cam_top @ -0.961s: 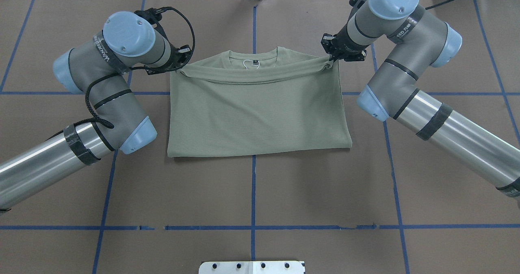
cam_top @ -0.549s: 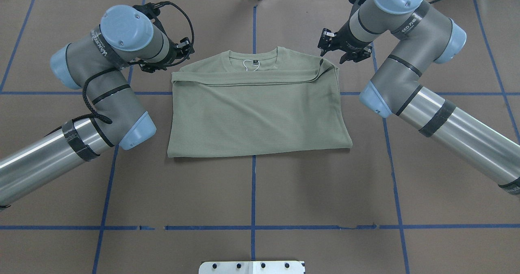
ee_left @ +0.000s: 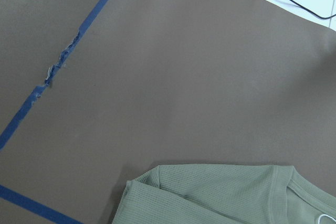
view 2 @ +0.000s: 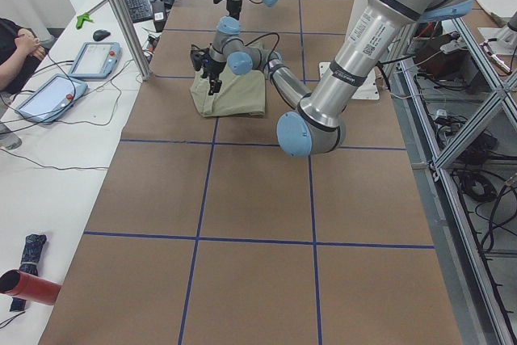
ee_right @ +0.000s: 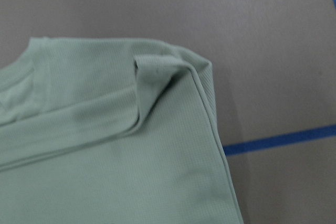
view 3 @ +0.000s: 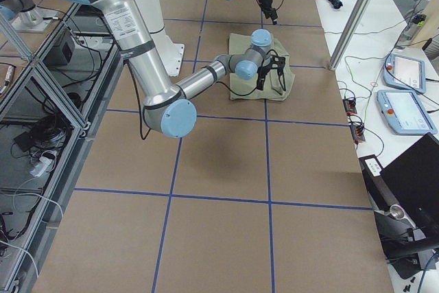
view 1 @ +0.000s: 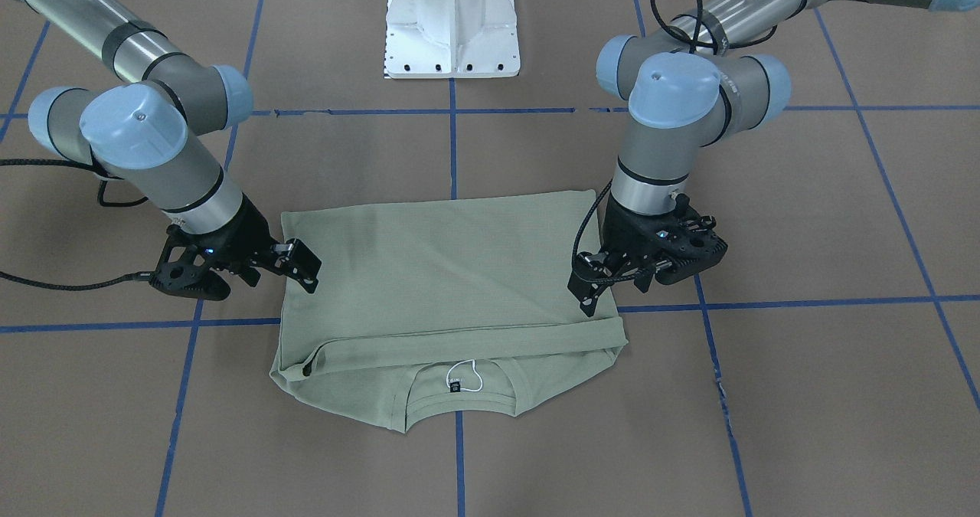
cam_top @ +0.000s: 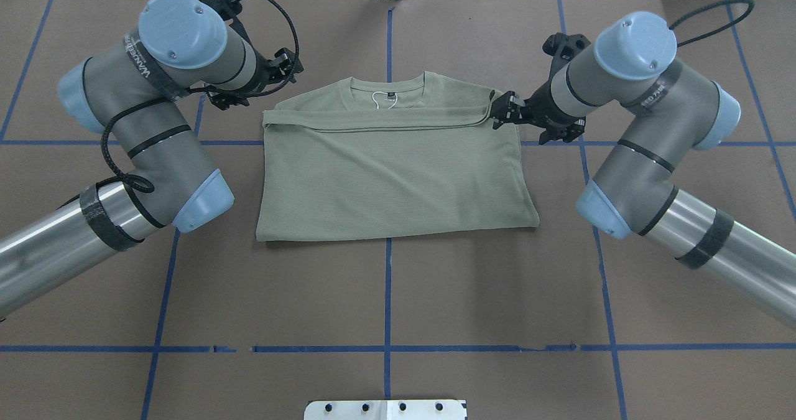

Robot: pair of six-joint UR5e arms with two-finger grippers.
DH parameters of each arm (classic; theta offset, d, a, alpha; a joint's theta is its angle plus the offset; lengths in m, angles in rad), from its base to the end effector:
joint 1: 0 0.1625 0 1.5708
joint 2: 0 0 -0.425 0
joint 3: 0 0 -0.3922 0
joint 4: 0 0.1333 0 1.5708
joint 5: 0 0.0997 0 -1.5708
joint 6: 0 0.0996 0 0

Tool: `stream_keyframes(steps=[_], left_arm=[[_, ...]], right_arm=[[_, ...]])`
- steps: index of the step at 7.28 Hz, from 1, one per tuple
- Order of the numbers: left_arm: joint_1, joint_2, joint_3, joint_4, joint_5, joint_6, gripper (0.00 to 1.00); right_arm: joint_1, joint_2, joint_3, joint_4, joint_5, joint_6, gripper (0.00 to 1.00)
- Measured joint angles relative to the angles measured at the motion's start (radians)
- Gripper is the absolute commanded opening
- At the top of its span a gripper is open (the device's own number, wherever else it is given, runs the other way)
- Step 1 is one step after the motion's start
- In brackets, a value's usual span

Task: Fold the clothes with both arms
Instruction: 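Lower the right gripper to the folded shirt's side edge and grasp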

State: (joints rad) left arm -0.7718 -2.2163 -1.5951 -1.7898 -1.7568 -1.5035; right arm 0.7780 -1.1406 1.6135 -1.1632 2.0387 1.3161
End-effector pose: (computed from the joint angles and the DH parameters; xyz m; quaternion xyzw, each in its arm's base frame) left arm 0.4230 -0.5719 0.2428 0.0978 0.4251 -0.2727 0.8575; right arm -0.4070 -0.5251 0.3499 0.0223 -0.4640 0.1322 0.8756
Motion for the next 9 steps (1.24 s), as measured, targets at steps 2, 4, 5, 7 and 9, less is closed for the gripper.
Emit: stream_keyframes(steps=[2,4,5,7,9], left_arm=[[0.002,0.000,-0.042,0.030,-0.016,-0.009,1.00],[0.005,0.000,-0.057,0.036,-0.019,-0.013,1.00],[0.006,0.000,-0.060,0.036,-0.022,-0.013,1.00],[0.006,0.000,-0.065,0.036,-0.026,-0.014,1.00],[0.007,0.001,-0.077,0.036,-0.028,-0.015,1.00]], right_arm=[[-0.076,-0.104,0.081,-0.001,-0.024,0.001,1.00],[-0.139,-0.146,0.100,-0.001,-0.055,0.006,0.98],[-0.156,-0.153,0.101,-0.001,-0.065,0.007,0.77],[-0.165,-0.156,0.106,-0.001,-0.061,0.007,0.23],[-0.165,-0.157,0.116,-0.001,-0.055,0.005,0.00]])
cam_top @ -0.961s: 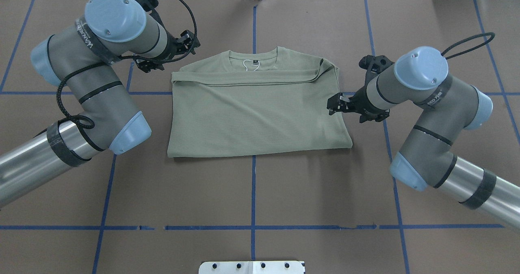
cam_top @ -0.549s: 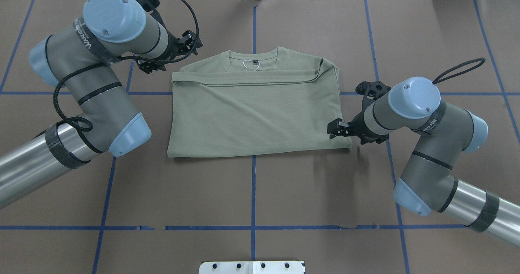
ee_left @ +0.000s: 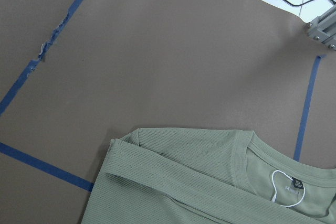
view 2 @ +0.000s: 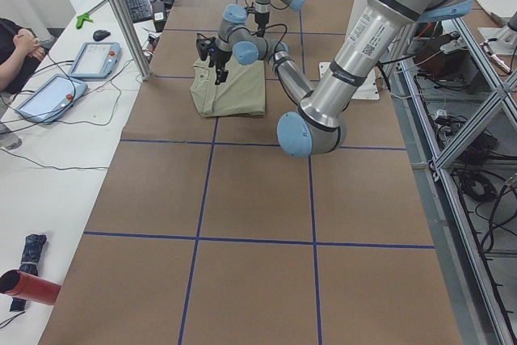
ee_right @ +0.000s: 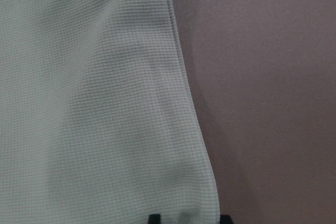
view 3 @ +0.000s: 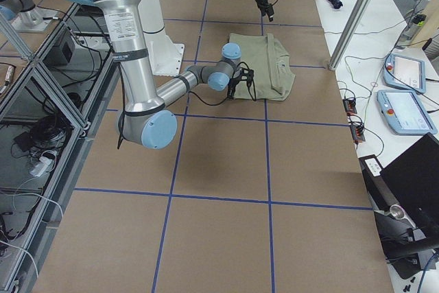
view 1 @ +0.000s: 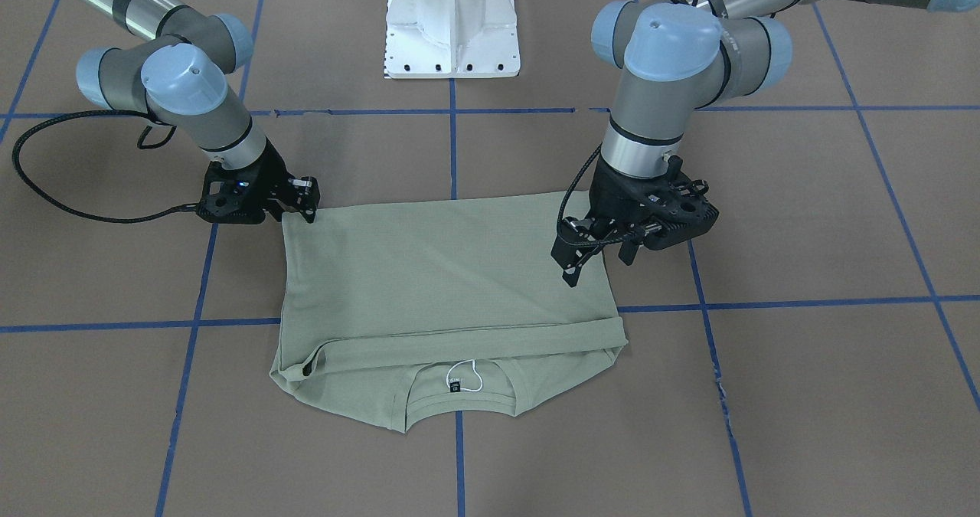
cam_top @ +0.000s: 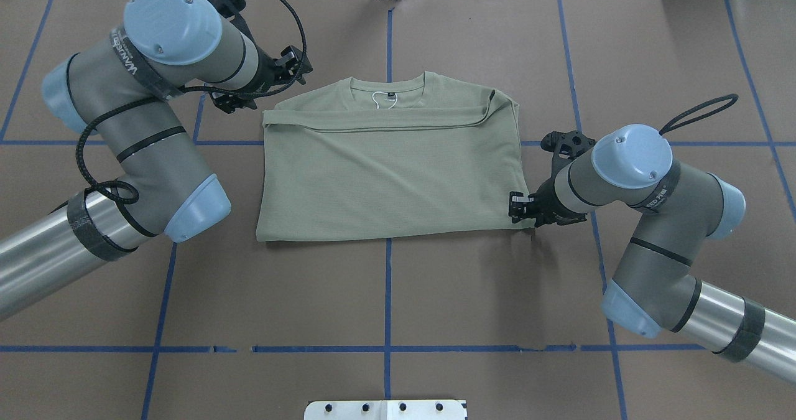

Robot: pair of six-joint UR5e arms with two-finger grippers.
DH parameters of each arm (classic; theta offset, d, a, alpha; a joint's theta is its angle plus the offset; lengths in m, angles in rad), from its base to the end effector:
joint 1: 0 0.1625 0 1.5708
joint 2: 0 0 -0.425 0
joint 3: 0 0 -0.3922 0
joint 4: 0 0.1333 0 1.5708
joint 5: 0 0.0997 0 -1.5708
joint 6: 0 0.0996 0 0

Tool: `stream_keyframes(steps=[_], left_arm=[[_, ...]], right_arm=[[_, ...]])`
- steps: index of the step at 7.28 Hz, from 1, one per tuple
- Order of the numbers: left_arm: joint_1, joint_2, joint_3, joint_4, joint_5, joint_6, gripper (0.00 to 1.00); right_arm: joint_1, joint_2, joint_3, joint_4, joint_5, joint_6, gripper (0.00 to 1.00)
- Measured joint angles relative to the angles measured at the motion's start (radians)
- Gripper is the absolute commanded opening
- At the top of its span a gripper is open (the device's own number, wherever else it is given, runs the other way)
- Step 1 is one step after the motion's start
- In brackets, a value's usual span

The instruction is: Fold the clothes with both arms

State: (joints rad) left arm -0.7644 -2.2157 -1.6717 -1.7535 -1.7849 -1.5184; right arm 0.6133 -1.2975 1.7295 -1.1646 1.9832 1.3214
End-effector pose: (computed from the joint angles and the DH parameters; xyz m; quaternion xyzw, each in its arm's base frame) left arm 0.4141 -0.5524 0.2145 0.0891 0.4465 -0.2650 0.8500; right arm -0.4413 -0.4248 0.3944 -0.0034 -0.4400 0.0798 0.8944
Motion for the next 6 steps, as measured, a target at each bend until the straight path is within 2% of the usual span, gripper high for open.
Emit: stream_keyframes(steps=[4,6], left_arm=[[0.000,-0.001,-0.004,-0.001,-0.001,-0.001,1.00],[0.001,-0.004,-0.008,0.000,-0.001,-0.005,1.00]], right_arm=[[0.004,-0.025,0.023,0.000,0.010,-0.005,0.00],[0.003,-0.106,0.101,0.000,0.013,-0.009,0.00]])
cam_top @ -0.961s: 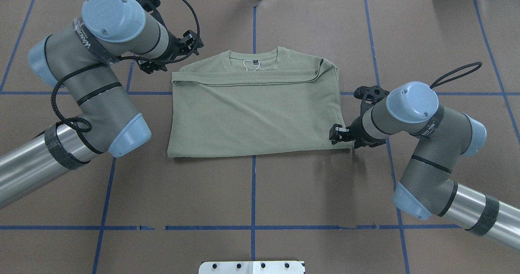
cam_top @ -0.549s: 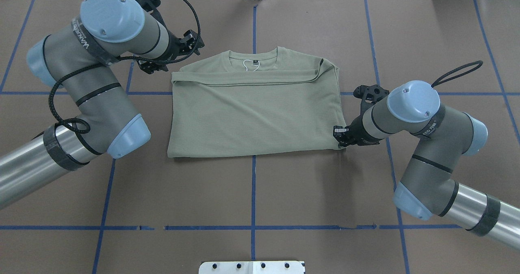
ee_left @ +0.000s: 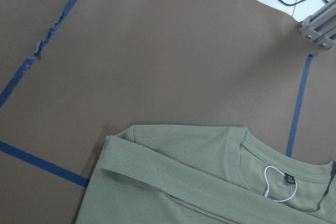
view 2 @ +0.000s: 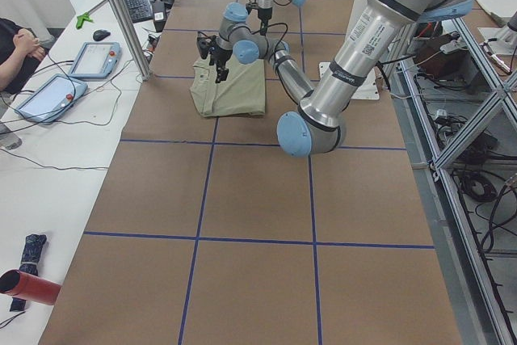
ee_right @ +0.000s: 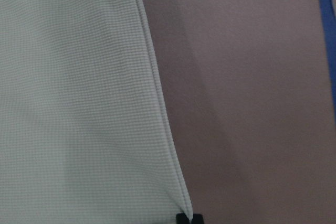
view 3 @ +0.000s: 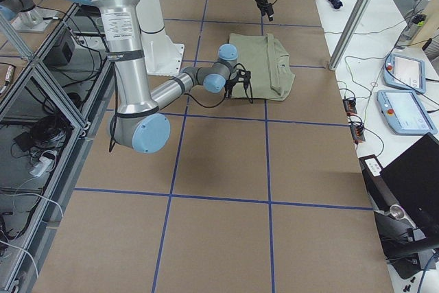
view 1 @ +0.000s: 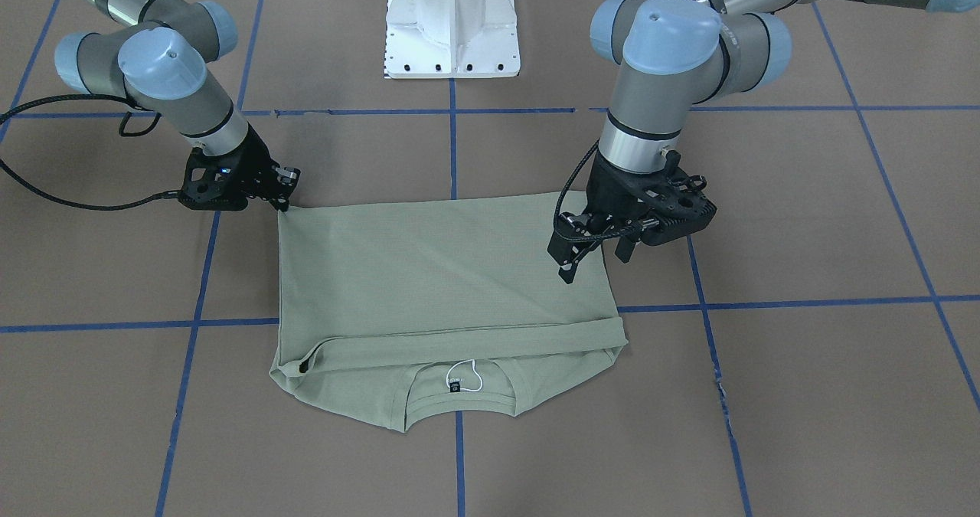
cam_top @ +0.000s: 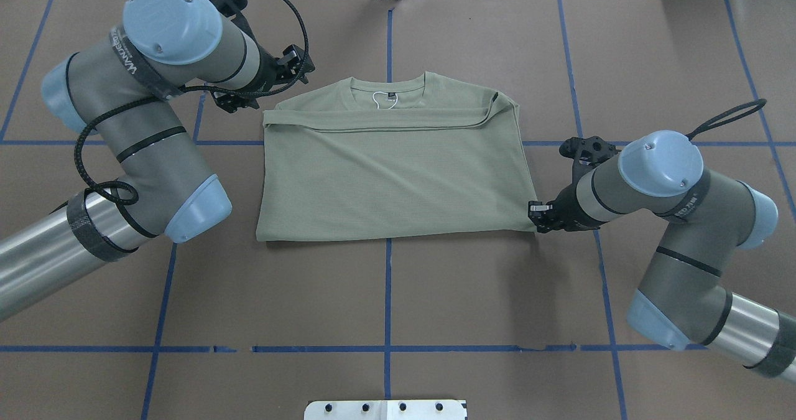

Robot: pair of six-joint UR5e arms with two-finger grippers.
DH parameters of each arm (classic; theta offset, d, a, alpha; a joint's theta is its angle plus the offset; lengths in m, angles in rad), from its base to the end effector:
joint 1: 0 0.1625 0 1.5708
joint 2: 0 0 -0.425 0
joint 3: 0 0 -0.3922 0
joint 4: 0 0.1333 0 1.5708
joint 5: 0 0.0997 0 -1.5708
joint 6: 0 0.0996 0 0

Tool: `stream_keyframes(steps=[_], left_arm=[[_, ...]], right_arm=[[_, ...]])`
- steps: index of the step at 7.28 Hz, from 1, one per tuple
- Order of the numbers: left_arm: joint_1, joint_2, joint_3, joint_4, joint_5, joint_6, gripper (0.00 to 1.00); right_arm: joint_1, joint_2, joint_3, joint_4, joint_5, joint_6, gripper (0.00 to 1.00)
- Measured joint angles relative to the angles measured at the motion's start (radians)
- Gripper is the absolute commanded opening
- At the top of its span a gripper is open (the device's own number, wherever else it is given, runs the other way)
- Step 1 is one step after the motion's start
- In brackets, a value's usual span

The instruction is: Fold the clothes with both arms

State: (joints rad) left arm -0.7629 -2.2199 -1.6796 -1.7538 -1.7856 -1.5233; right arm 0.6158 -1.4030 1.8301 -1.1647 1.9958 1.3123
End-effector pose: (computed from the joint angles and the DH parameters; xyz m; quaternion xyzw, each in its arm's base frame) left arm 0.4134 -0.5503 0.2082 0.0898 0.4518 -0.2648 0.8471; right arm -0.4056 -0.4000 0.4063 -0.0073 -0.4400 0.0749 0.8948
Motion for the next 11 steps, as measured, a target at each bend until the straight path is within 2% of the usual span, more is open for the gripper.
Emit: stream_keyframes(steps=[3,6,7,8,10,11], left_arm=[[0.014,0.002,-0.032,0.013,0.000,-0.035,1.00],[0.026,0.007,-0.047,0.022,0.002,-0.046,1.00],[0.031,0.009,-0.059,0.023,0.003,-0.046,1.00],[0.038,0.012,-0.080,0.032,0.003,-0.046,1.00],[0.062,0.018,-0.116,0.056,0.001,-0.046,1.00],[0.091,0.022,-0.127,0.059,0.000,-0.046,1.00]], right_arm=[[-0.043,-0.172,0.148,0.000,0.047,0.007,0.00],[-0.207,-0.408,0.355,0.001,0.134,0.018,0.00],[-0.286,-0.453,0.387,0.002,0.146,0.038,0.70],[-0.354,-0.477,0.399,0.003,0.150,0.059,1.00],[-0.386,-0.495,0.424,0.008,0.153,0.088,1.00],[-0.333,-0.484,0.442,0.009,0.153,0.095,1.00]])
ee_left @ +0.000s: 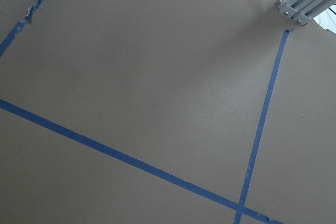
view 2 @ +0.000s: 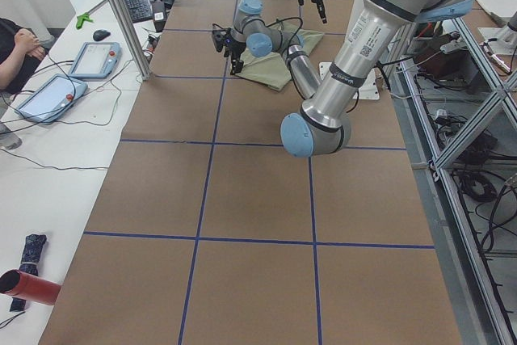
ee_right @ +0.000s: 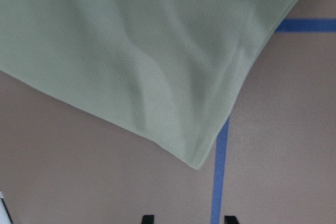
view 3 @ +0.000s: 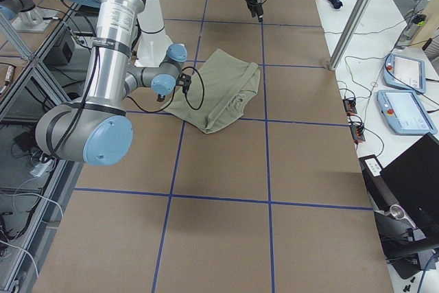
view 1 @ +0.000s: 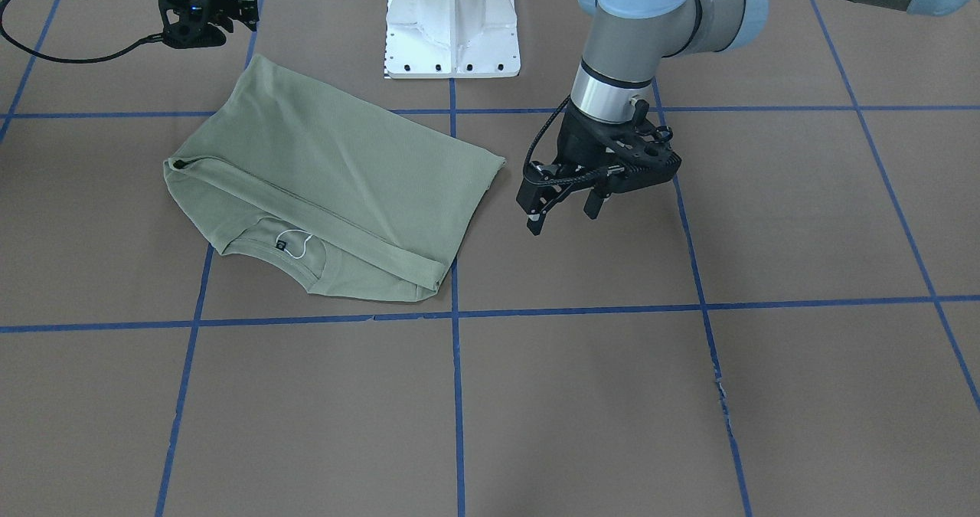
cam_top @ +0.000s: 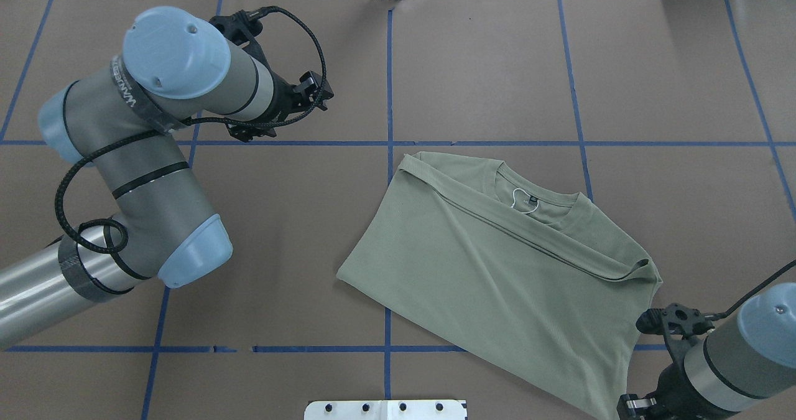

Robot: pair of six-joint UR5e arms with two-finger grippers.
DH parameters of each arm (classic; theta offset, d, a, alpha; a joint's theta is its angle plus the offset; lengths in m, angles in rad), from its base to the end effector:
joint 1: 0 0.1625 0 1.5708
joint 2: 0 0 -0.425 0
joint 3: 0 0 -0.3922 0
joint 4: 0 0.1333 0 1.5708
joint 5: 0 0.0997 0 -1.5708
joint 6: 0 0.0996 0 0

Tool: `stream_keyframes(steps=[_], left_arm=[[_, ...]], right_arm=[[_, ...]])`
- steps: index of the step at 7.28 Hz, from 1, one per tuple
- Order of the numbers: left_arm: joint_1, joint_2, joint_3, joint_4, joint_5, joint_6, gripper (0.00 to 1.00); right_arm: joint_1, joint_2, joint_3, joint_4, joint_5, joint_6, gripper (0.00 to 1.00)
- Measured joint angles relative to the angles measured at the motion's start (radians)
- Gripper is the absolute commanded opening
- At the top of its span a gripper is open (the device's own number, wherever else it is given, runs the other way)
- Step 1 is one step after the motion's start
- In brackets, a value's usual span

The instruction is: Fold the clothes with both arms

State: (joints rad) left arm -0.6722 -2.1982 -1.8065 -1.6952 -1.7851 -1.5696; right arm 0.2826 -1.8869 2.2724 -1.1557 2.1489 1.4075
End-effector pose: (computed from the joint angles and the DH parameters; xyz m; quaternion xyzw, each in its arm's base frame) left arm 0.4314 -0.4866 0.1789 0.0668 0.4759 -0.2404 0.8434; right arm -0.3243 -0.1763 0.4055 -0.1734 -0.4223 -0.0583 0.8878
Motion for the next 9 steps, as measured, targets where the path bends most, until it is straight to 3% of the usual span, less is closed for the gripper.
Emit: stream_keyframes(steps=[4,7,9], left_arm=[[0.207,0.035,-0.002,-0.025,0.005,-0.176,0.98],[0.322,0.017,0.084,-0.030,0.013,-0.352,0.98],[0.339,0.001,0.121,-0.031,0.023,-0.374,0.85]], right_arm=[[0.334,0.162,0.003,0.000,0.001,-0.015,1.00],[0.410,0.245,-0.043,-0.002,-0.009,-0.015,1.00],[0.421,0.254,-0.053,-0.002,-0.012,-0.015,1.00]])
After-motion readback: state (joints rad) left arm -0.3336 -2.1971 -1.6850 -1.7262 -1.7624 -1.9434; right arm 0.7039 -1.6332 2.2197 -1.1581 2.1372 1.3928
